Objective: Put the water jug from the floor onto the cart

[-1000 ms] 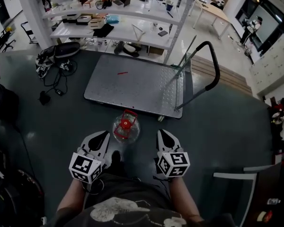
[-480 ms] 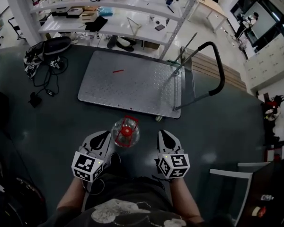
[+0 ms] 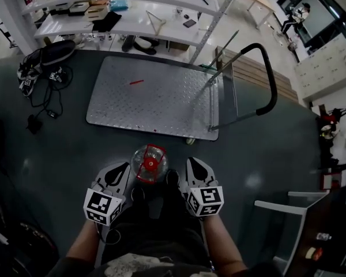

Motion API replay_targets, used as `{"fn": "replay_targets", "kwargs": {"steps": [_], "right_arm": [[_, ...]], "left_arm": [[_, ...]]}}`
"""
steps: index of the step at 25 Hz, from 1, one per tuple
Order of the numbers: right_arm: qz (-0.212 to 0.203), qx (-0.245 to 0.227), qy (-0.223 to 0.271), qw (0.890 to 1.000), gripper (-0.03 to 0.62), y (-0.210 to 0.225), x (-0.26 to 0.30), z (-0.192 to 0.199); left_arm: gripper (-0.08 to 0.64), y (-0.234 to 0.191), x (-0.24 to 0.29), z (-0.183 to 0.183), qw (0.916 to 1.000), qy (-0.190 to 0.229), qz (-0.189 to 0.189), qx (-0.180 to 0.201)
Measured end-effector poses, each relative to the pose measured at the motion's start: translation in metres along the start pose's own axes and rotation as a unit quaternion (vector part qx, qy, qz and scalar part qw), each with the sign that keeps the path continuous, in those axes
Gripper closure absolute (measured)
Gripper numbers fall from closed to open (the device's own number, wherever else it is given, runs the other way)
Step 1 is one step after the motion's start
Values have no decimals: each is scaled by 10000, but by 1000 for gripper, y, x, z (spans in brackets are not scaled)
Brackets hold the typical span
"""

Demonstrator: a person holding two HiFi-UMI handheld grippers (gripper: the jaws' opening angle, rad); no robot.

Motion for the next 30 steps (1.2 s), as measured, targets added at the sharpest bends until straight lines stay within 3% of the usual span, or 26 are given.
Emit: {"fn": "replay_targets", "kwargs": {"steps": [6, 9, 13, 18, 23, 30], "right_arm": [[-571, -186, -528, 9968, 598, 7, 47, 36], [-915, -481, -969, 9899, 595, 8, 72, 55], [-1315, -677, -1416, 9788, 541, 12, 104, 83], [-1504, -955, -1705, 9691, 523, 15, 142, 109], [-1728, -1433, -2102, 9516, 506, 13, 175, 137], [-1920, -1734, -2435, 9348, 505, 11, 209, 172]], "left_arm": [[555, 1, 29, 25, 9990, -223, -334, -213], [555, -1, 47, 37, 9975, -366, -495, -360], [555, -7, 73, 53, 9954, -540, -646, -448], [555, -17, 103, 73, 9926, -702, -730, -671], [555, -29, 124, 96, 9889, -851, -833, -883], [555, -31, 151, 122, 9864, -1033, -833, -967]]}}
Point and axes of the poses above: the fingertips, and each gripper's own axes: x forward along the fingers, y to its right, z out of its underside, the point moved 8 cm from there along -x, backward along the fingers, and after that the axes turned 1 degree about -x, right-handed, at the moved point
